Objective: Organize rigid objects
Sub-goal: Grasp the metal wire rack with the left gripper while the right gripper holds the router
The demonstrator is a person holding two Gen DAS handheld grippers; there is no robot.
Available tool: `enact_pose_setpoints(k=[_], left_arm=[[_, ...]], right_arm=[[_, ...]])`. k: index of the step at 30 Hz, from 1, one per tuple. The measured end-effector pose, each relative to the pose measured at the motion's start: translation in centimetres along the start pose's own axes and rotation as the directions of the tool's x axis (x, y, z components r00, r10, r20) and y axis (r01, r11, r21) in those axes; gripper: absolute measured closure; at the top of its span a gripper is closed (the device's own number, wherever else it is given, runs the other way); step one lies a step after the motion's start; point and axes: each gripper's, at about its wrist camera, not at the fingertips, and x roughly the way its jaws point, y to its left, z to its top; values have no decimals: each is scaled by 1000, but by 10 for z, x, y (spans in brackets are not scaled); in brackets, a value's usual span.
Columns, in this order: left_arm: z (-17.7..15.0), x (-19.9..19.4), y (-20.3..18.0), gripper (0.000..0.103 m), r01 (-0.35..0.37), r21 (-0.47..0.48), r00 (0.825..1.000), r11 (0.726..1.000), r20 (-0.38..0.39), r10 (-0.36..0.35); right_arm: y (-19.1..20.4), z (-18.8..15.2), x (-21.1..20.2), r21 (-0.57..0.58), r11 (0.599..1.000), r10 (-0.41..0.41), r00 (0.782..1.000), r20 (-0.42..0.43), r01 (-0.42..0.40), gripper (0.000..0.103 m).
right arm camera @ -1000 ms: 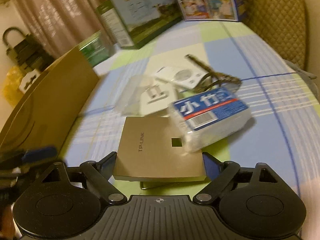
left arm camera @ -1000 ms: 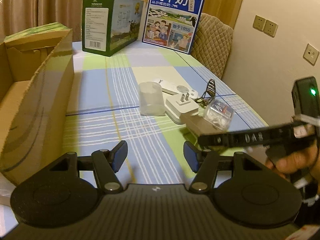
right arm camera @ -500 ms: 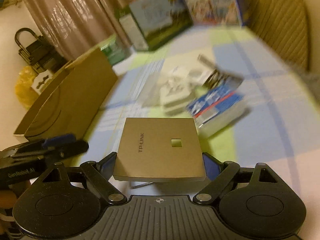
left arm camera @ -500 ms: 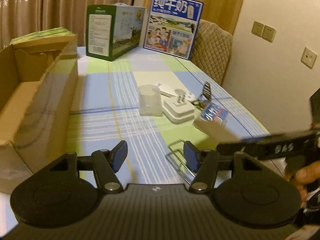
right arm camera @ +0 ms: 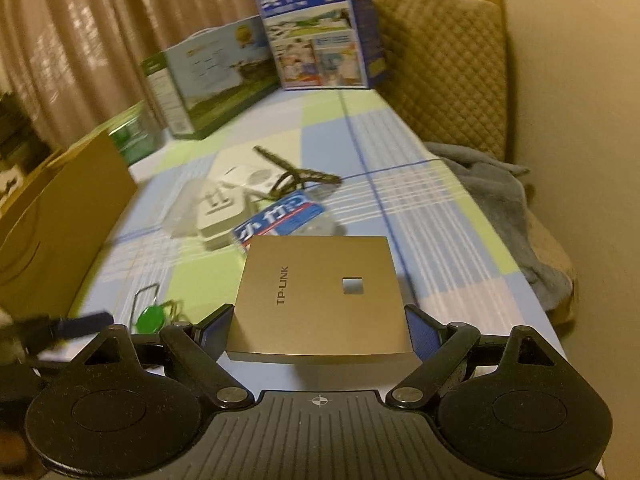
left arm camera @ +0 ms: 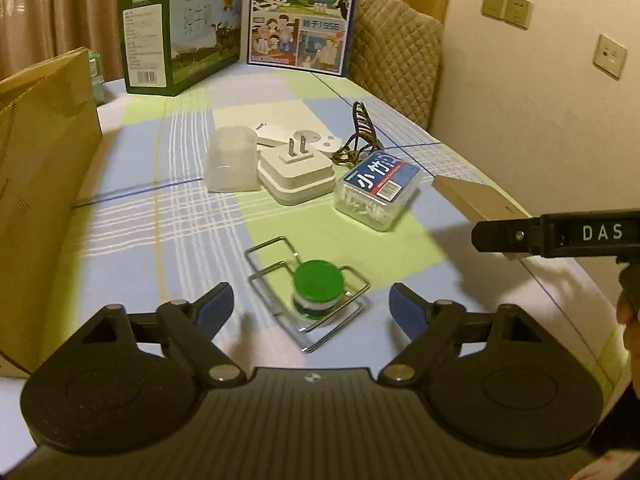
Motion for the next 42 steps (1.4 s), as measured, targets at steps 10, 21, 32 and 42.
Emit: enact_pose_setpoints(k=[10,21,32,42], left_arm=[[-2,20,-2,40,-96,-38,995,995,6,96],[-10,-9,19,50,-97,46,995,994,-1,97],[-10,10,17,49,-80,150,997,986,-4,81],[-11,8,15,54,-59,159,998,986,-6,61]], right_arm=[[-6,5,3,36,999,12,1000,-5,-12,18],[15,-3,9,-3,997,71,997,-40,-72,18],[20,-5,14,-18,997,73,996,-56,-74,18],[24,-5,16,-29,996,84,995,-58,-86,18]])
